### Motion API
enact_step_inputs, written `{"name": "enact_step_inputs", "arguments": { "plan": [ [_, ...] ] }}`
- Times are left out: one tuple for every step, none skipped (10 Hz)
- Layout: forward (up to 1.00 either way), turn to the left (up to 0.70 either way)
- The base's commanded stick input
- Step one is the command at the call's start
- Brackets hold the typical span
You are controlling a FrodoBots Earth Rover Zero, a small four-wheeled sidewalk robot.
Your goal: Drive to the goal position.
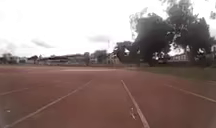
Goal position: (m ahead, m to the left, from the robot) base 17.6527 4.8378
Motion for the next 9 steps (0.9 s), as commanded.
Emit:
{"name": "enact_step_inputs", "arguments": {
  "plan": [
    [0.7,0.0],
    [0.7,0.0],
    [0.7,0.0],
    [0.7,0.0],
    [0.7,0.0],
    [0.7,0.0],
    [0.7,0.0],
    [0.7,0.0],
    [0.7,0.0]
  ]
}}
